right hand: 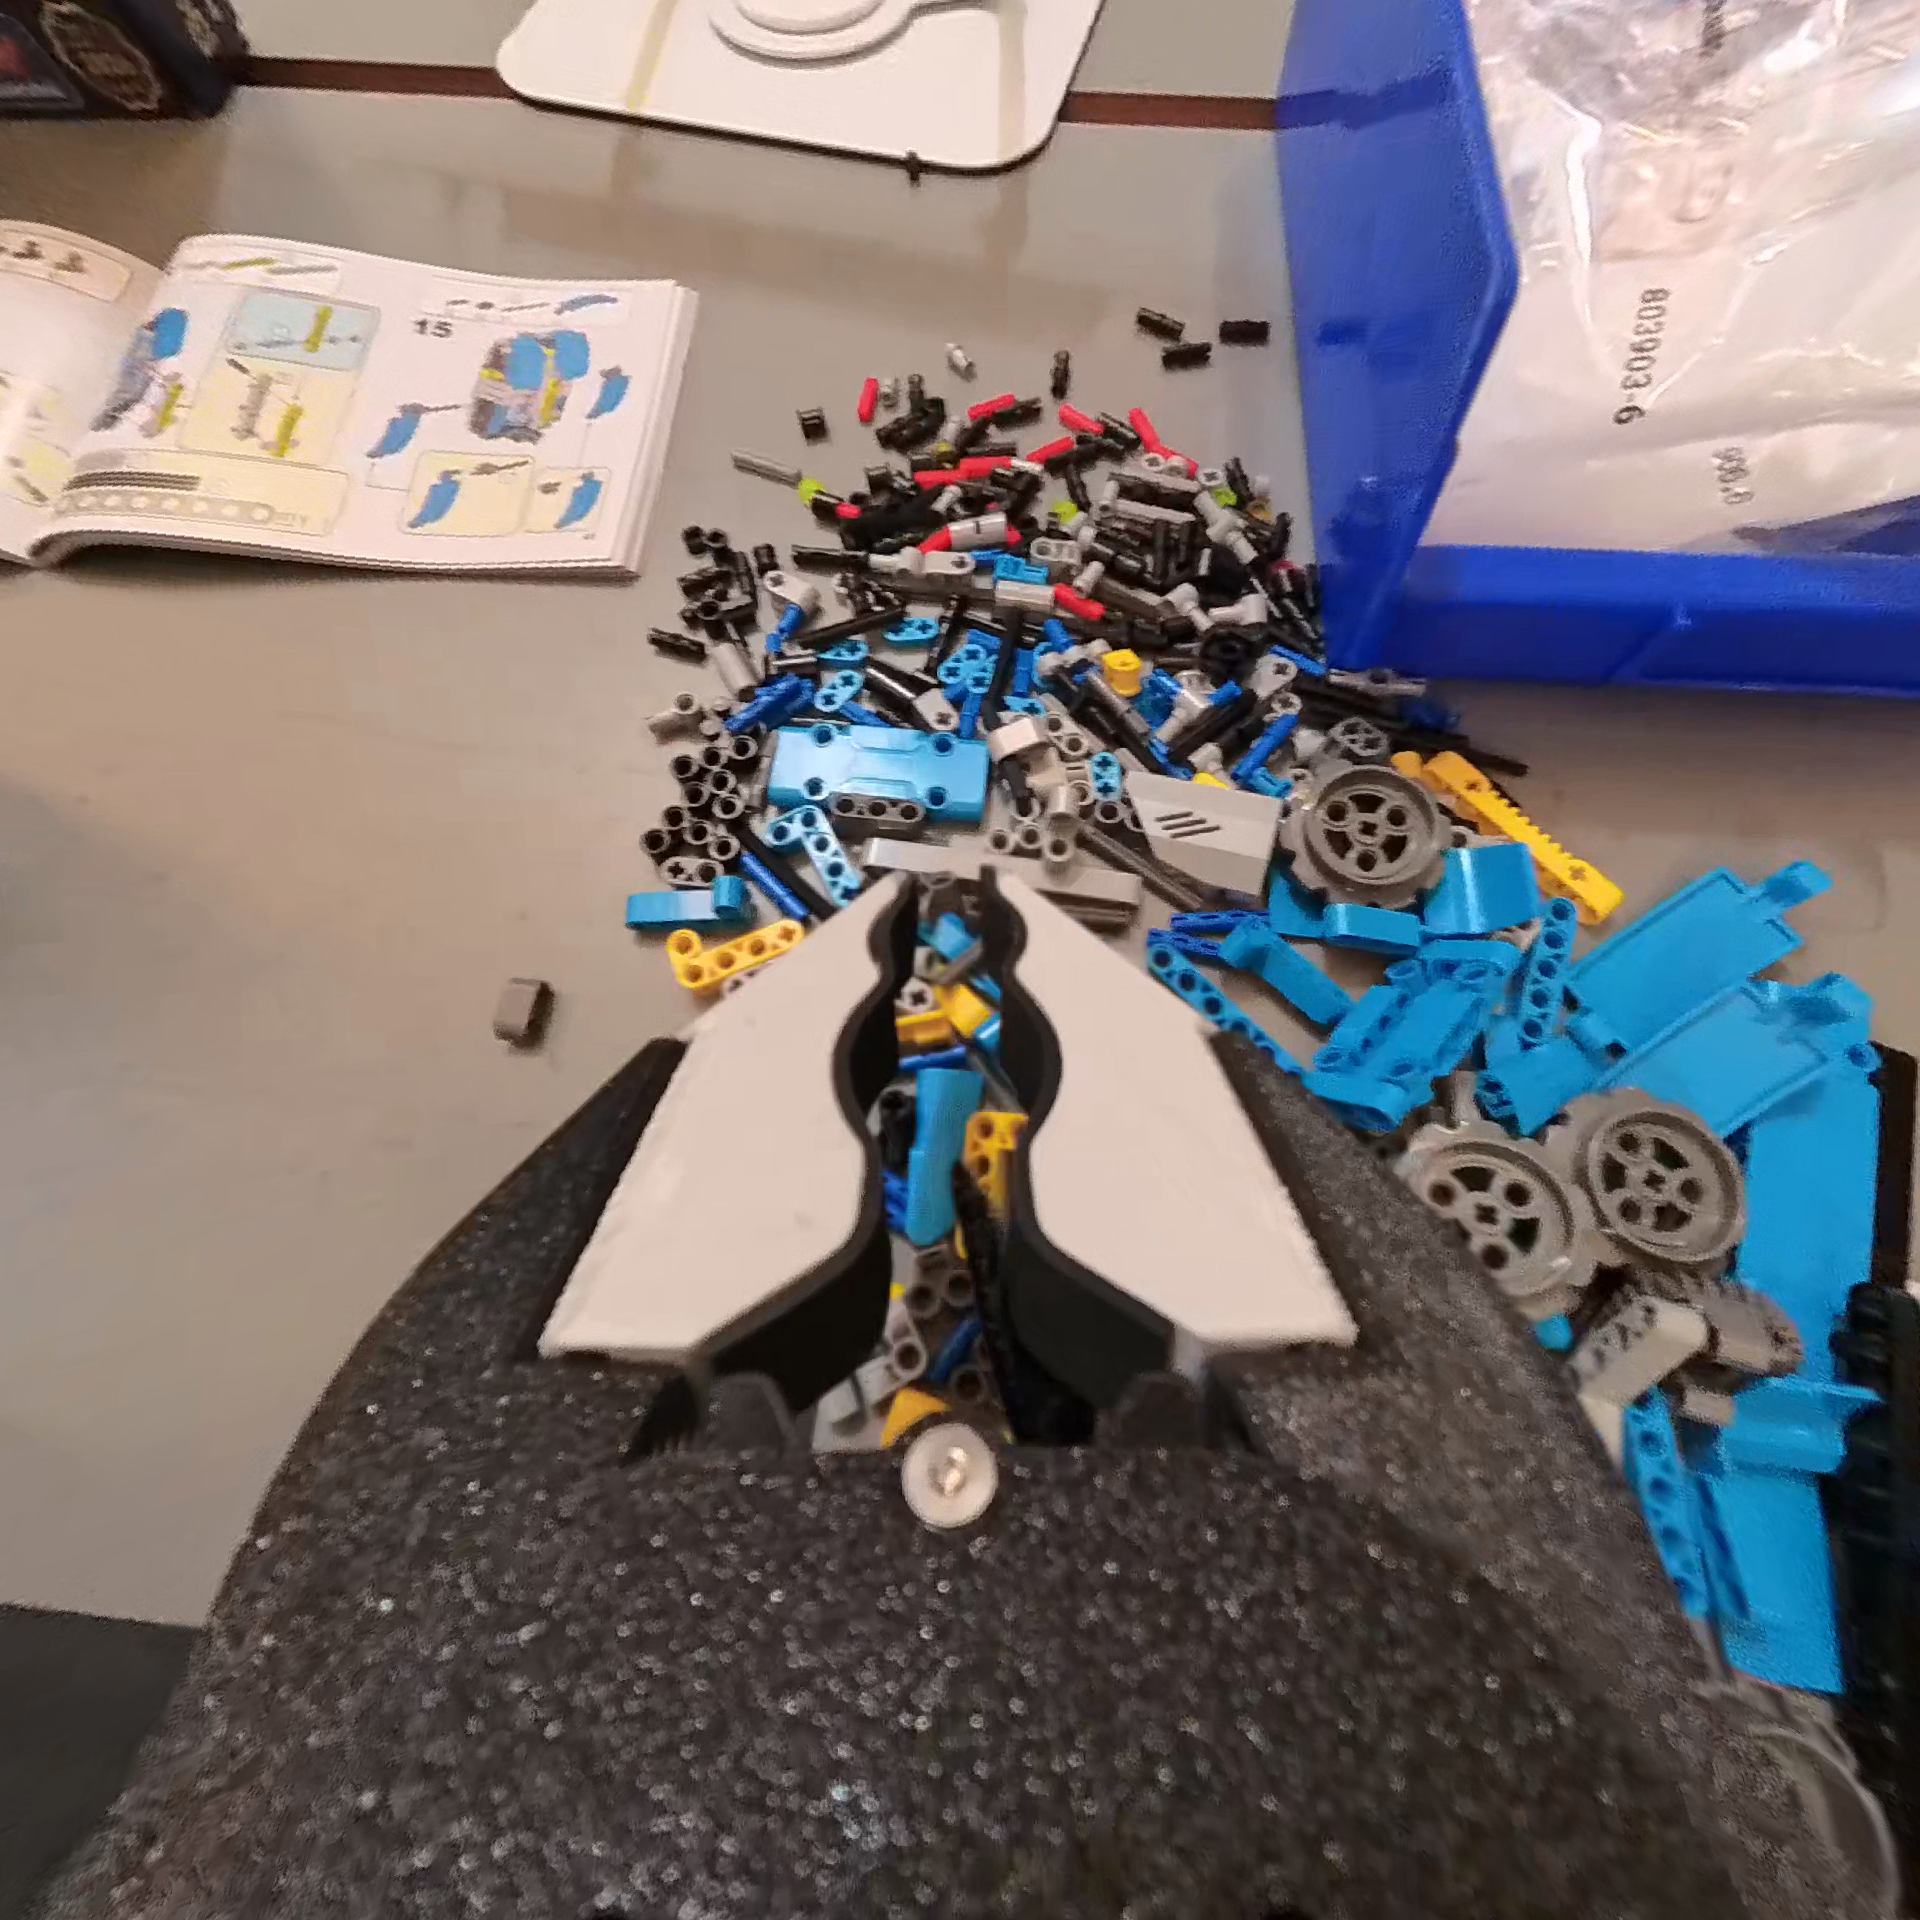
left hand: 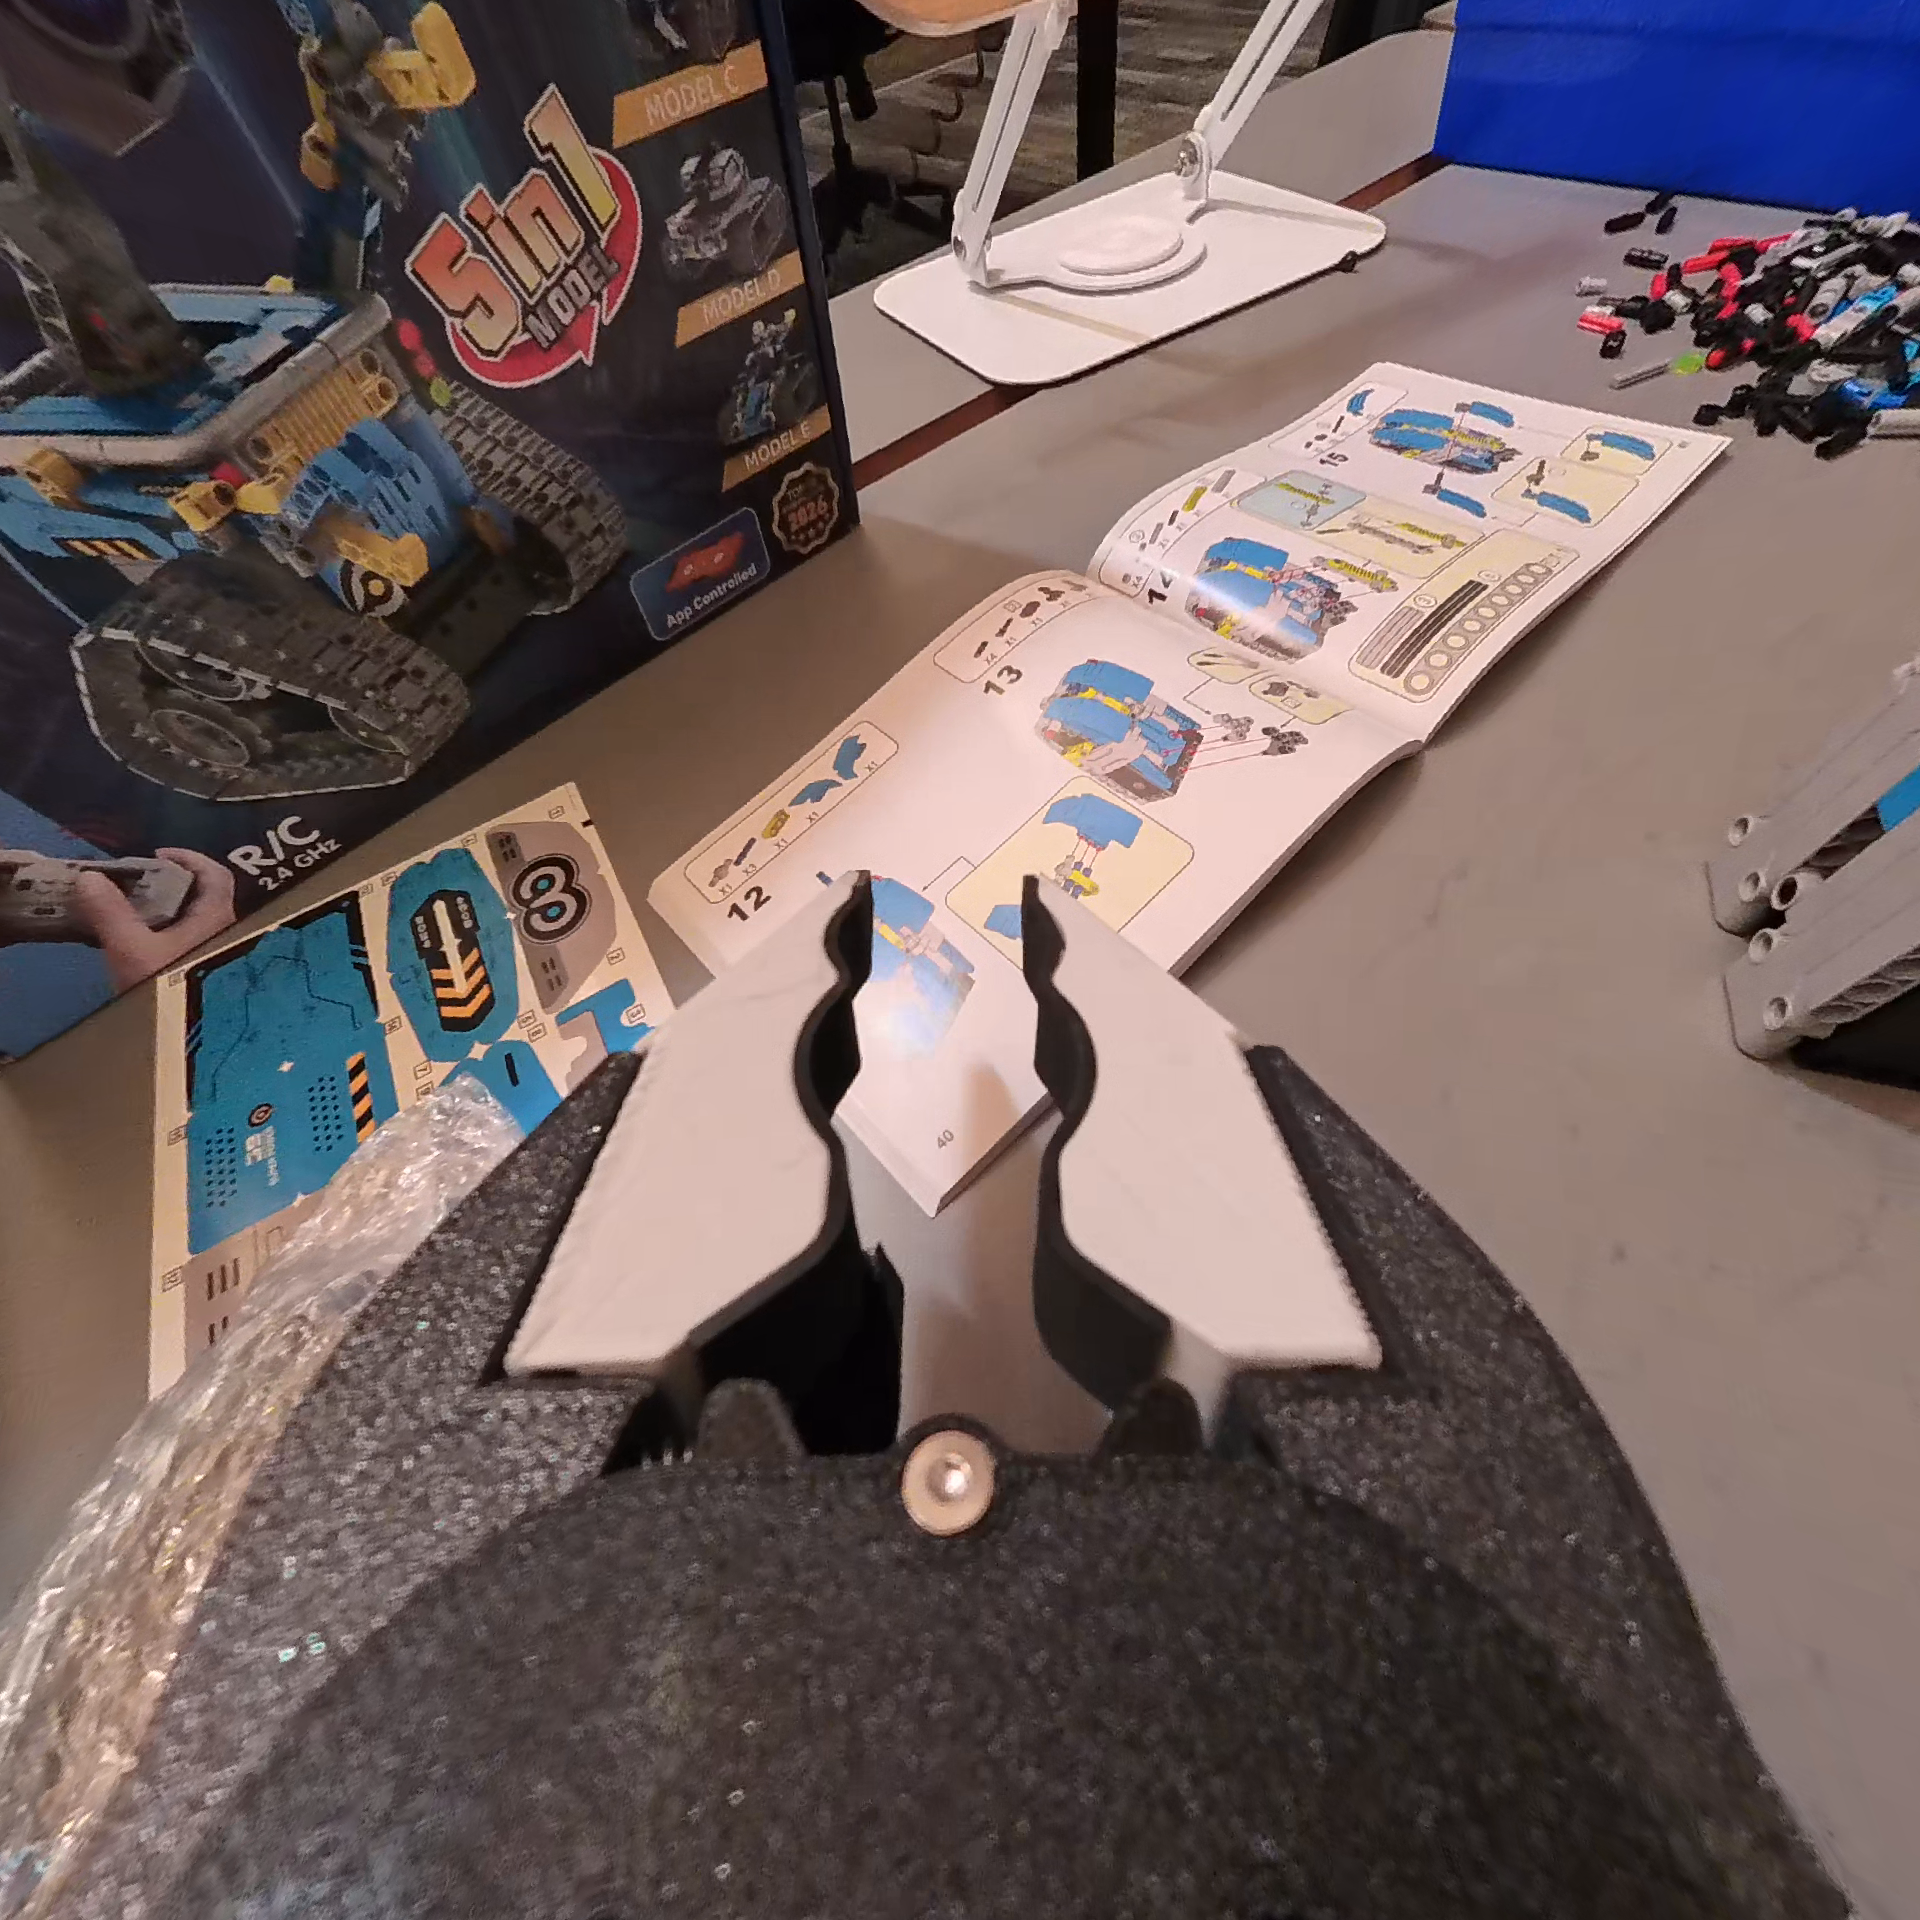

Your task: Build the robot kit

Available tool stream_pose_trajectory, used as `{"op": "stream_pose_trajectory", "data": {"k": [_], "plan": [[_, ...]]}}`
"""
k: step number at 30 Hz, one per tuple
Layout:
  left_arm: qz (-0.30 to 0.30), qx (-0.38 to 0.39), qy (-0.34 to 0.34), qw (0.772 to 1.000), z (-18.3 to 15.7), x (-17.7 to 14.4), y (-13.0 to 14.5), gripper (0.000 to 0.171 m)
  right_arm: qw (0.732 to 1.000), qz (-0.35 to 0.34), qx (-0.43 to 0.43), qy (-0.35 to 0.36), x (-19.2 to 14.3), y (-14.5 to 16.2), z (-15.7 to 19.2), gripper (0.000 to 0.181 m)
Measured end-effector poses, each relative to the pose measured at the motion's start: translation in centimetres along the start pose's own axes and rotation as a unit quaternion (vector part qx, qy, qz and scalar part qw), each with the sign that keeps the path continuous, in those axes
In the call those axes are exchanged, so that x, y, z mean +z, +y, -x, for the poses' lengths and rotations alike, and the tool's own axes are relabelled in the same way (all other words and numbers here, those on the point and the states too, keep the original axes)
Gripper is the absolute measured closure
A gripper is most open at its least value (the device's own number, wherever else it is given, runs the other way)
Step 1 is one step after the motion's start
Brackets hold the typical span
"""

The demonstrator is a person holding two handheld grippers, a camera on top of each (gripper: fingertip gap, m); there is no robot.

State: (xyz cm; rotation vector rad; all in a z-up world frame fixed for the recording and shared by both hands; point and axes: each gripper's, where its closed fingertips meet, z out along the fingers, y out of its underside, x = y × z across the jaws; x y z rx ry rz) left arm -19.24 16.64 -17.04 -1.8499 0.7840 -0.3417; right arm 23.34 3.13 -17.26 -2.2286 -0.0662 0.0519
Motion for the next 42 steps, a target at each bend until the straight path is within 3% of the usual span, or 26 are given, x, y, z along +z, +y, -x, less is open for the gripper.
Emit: {"op": "stream_pose_trajectory", "data": {"k": [7, 17, 21, 26, 32, 37, 42], "plan": [[0.003, 0.015, -0.002, 1.000, -0.3, 0.1, 0.1, 0.144, 0.999, 0.003, -0.014, -0.037, 1.3, -0.5, 3.2, 0.178], [0.008, 0.044, -0.007, 0.999, -0.8, 0.2, 0.3, 0.144, 0.991, 0.045, -0.099, -0.077, 6.0, -2.4, 8.2, 0.172], [0.009, 0.051, -0.007, 0.999, -0.9, 0.2, 0.3, 0.143, 0.988, 0.084, -0.113, -0.069, 7.7, -1.1, 7.5, 0.166], [0.012, 0.056, -0.007, 0.998, -1.0, 0.2, 0.4, 0.143, 0.989, 0.067, -0.118, -0.062, 7.7, -1.4, 6.8, 0.167], [0.014, 0.065, -0.013, 0.998, -1.1, 0.3, 0.5, 0.143, 0.994, 0.090, -0.062, -0.026, 6.8, -0.7, 1.9, 0.166], [0.015, 0.059, -0.016, 0.998, -0.8, 0.3, 0.5, 0.143, 0.998, 0.062, -0.023, 0.025, 5.0, -1.7, -2.4, 0.167], [0.017, 0.064, -0.016, 0.998, -0.9, 0.3, 0.5, 0.143, 0.999, 0.051, -0.011, 0.012, 4.5, -1.0, -2.9, 0.167]]}}
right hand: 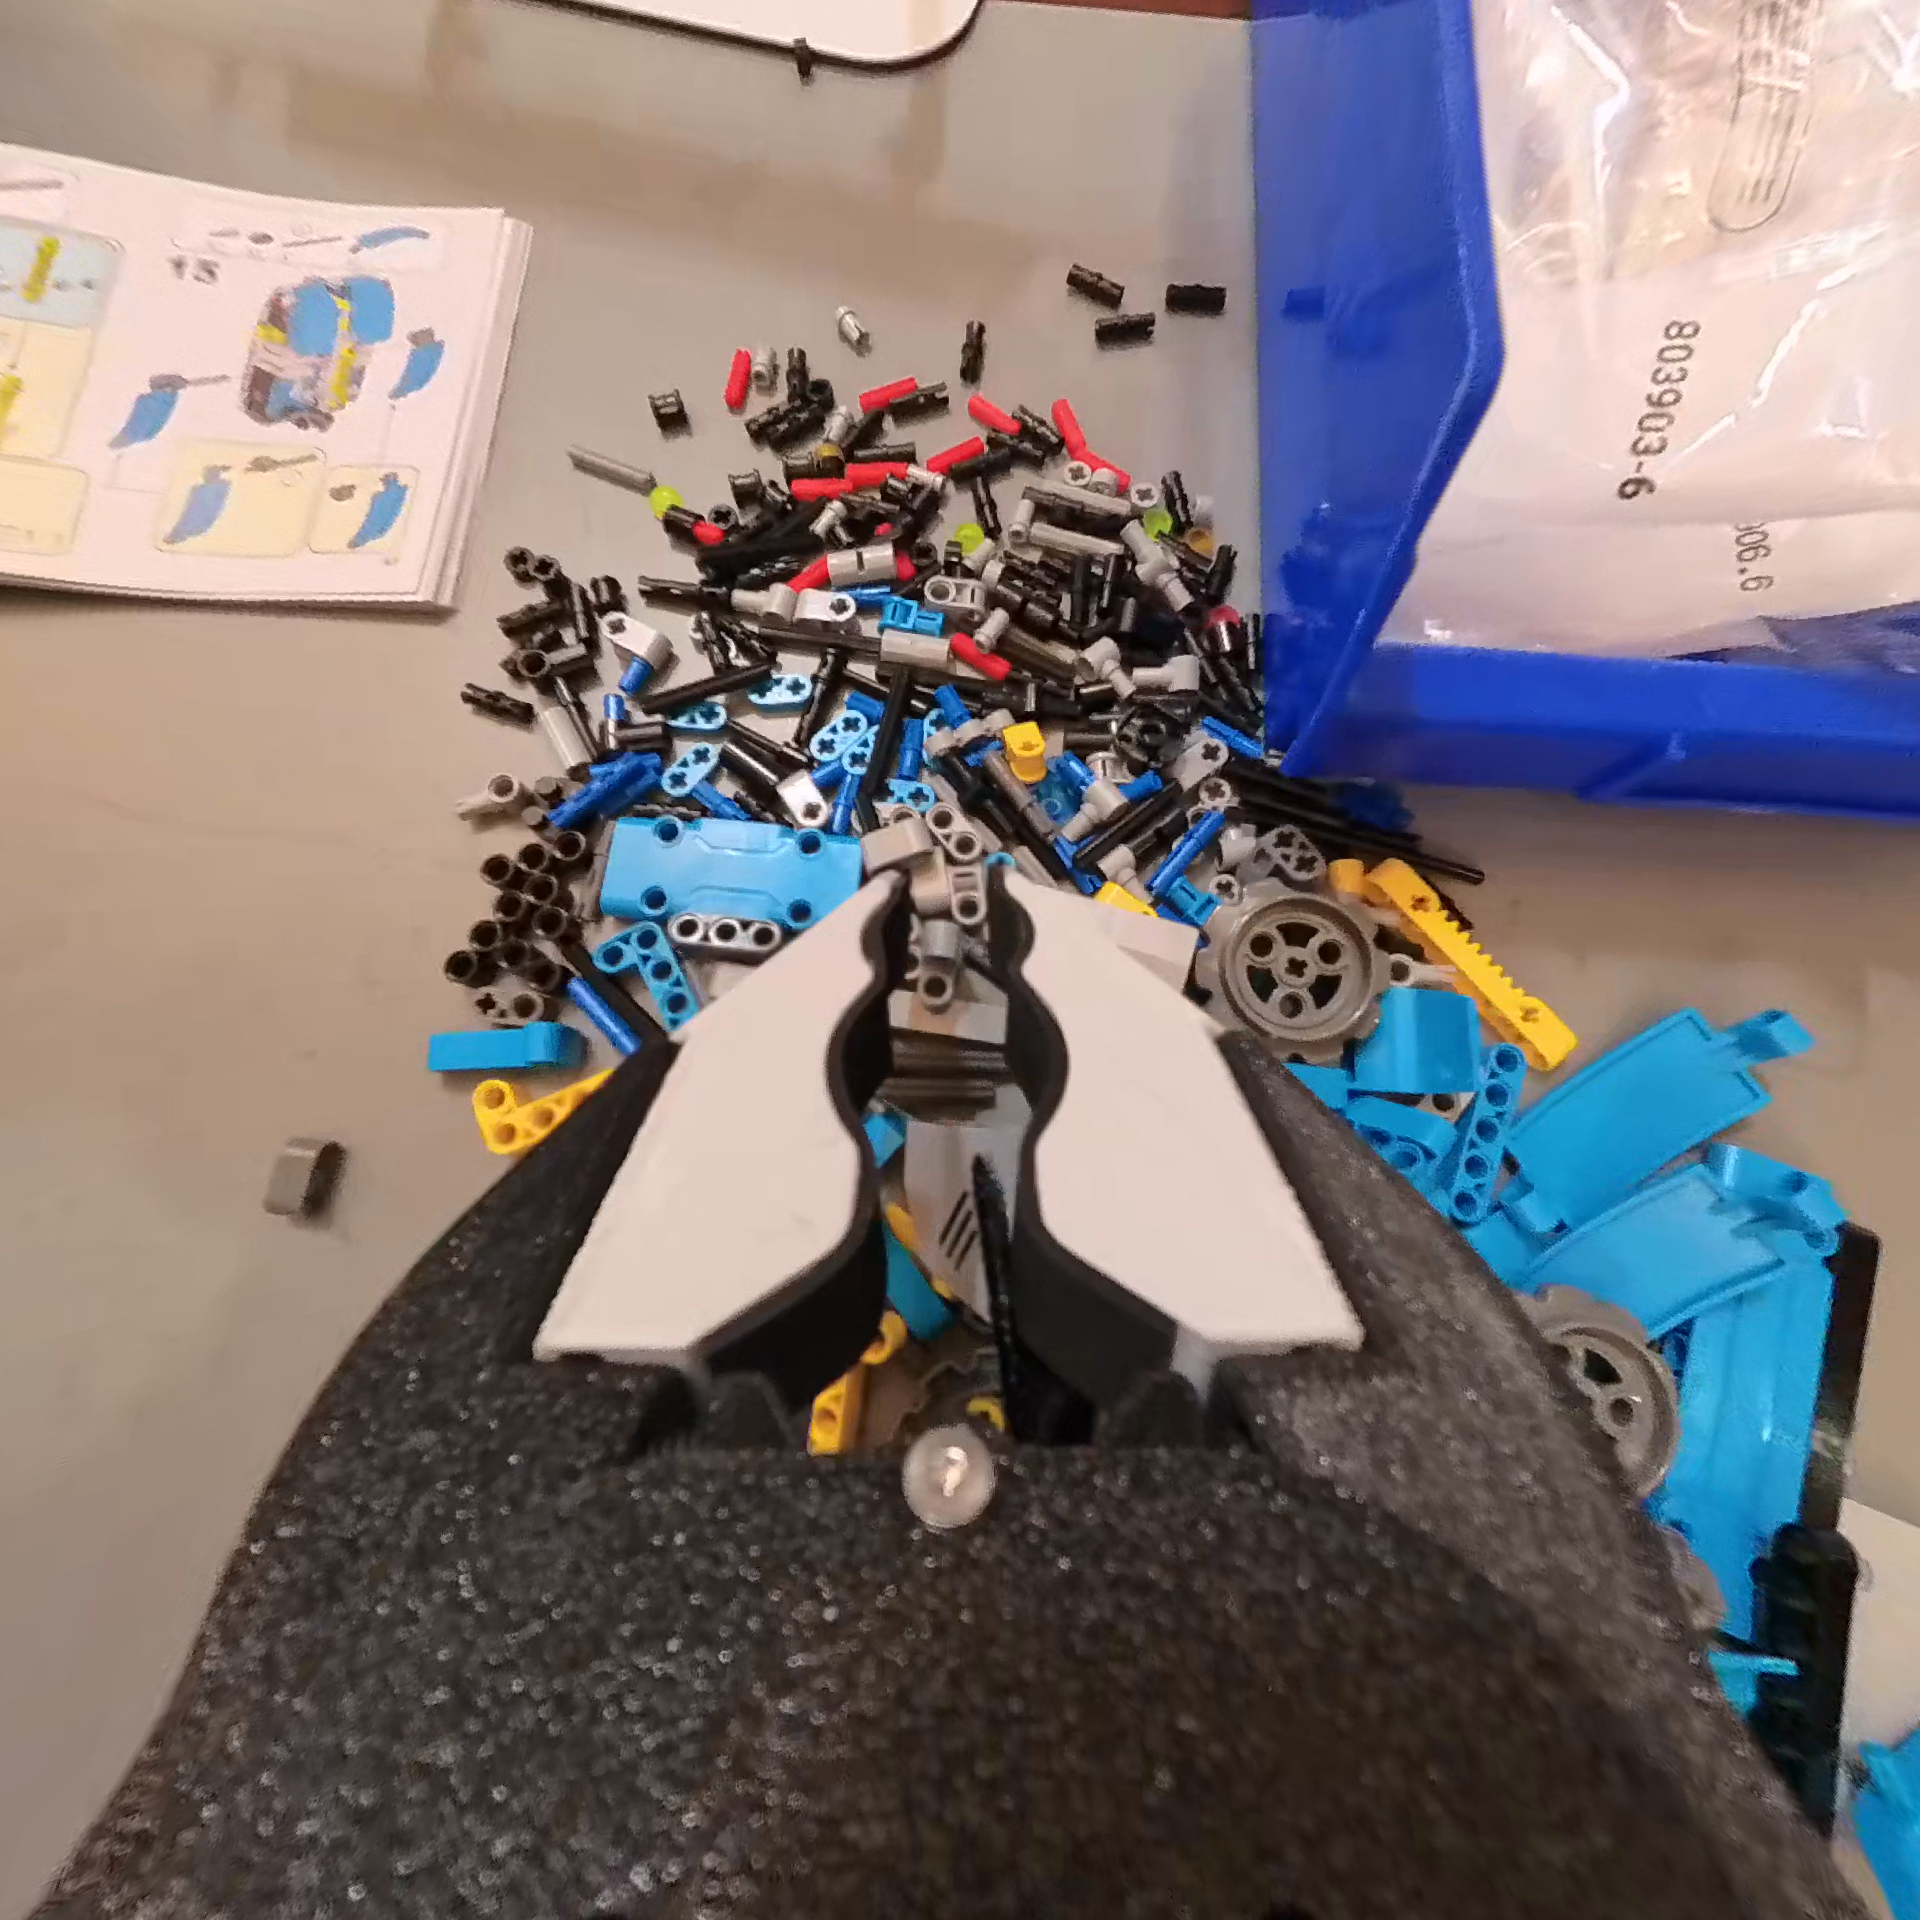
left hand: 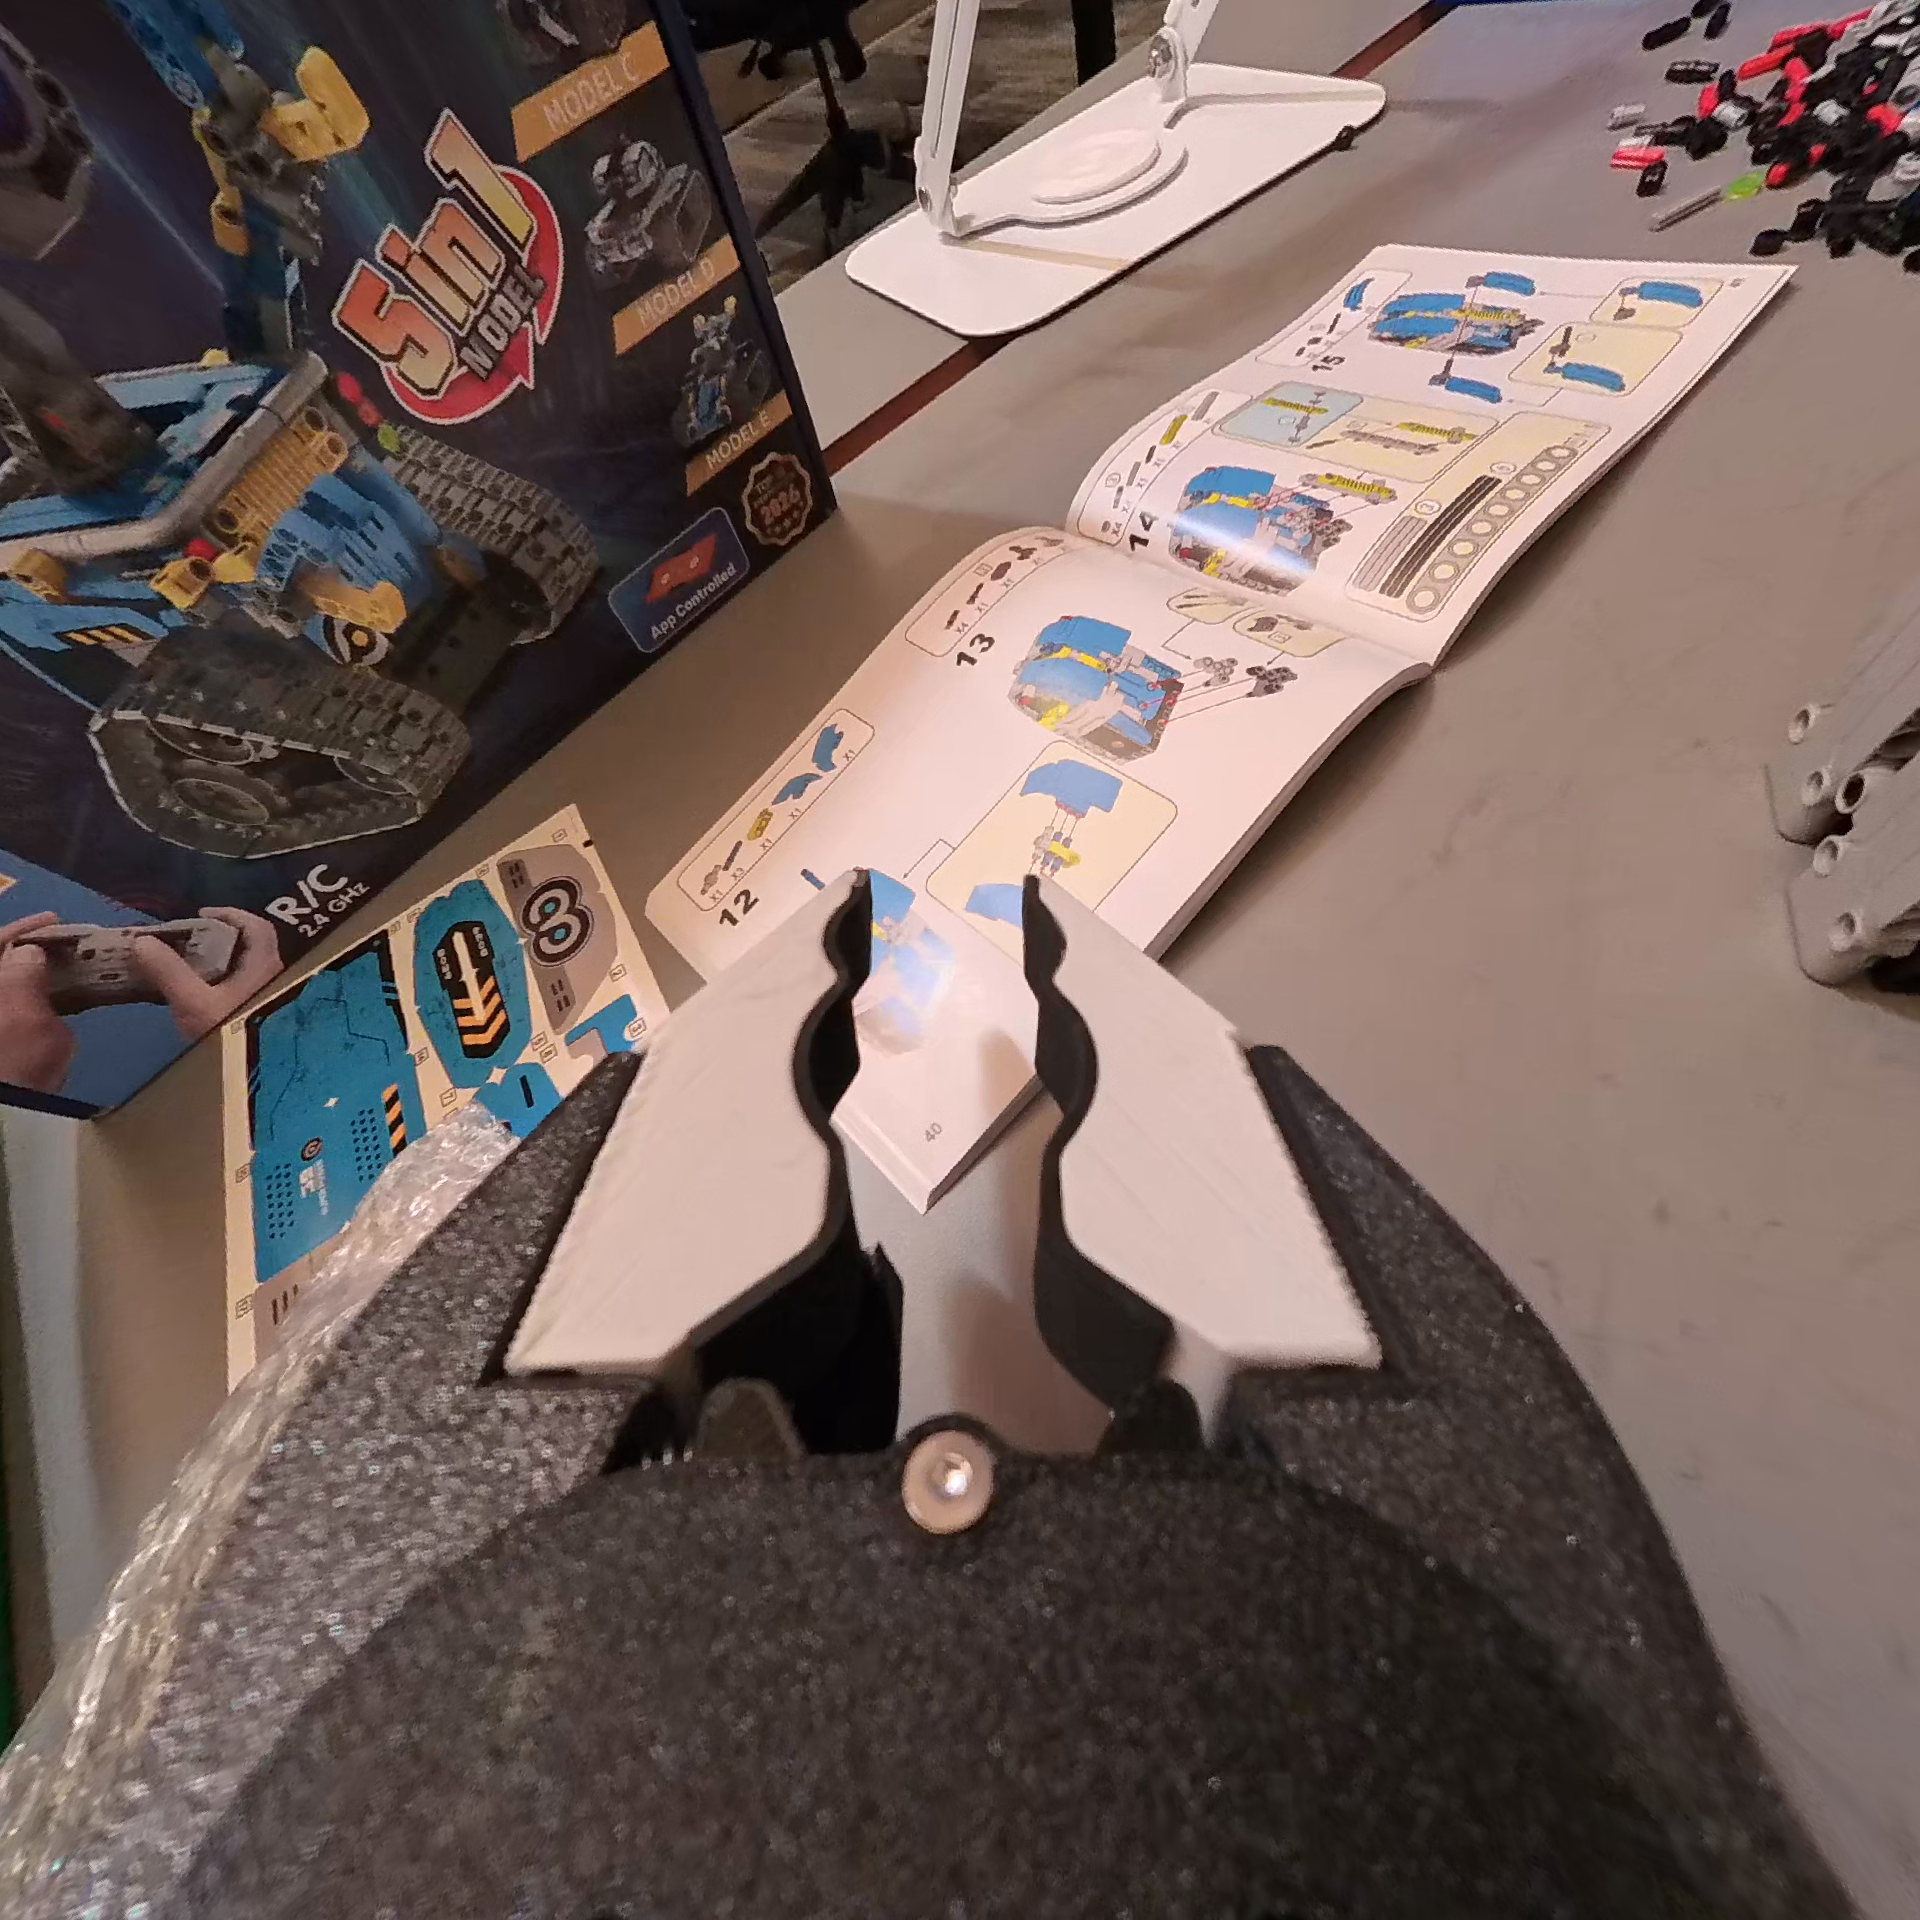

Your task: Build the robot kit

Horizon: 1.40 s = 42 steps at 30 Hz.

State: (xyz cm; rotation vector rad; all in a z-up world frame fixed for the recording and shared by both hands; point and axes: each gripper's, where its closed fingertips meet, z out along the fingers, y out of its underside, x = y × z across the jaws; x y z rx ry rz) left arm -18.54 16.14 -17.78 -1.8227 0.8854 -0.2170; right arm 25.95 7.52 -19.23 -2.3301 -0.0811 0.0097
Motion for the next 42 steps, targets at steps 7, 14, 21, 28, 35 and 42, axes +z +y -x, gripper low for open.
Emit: {"op": "stream_pose_trajectory", "data": {"k": [7, 14, 21, 28, 35, 42], "plan": [[0.001, -0.001, 0.001, 1.000, 0.0, 0.0, 0.0, 0.143, 0.995, 0.004, -0.062, 0.074, 0.2, 0.3, -1.2, 0.167], [0.003, 0.003, 0.002, 1.000, -0.1, 0.1, 0.1, 0.143, 0.990, 0.005, -0.082, 0.114, 0.1, 0.2, -1.8, 0.167], [0.003, 0.008, 0.001, 1.000, -0.2, 0.1, 0.1, 0.143, 0.992, 0.007, -0.056, 0.109, 0.5, 0.7, -1.8, 0.168], [0.001, 0.007, -0.001, 1.000, -0.1, 0.0, 0.0, 0.143, 0.995, -0.013, -0.031, 0.096, 0.5, 0.4, -1.6, 0.167], [0.001, 0.009, -0.001, 1.000, -0.2, 0.1, 0.0, 0.143, 0.996, -0.029, -0.044, 0.076, 0.7, -0.6, 0.6, 0.168], [0.002, 0.012, -0.001, 1.000, -0.2, 0.1, 0.0, 0.143, 0.993, -0.015, -0.016, 0.114, -1.4, 0.1, -3.8, 0.167]]}}
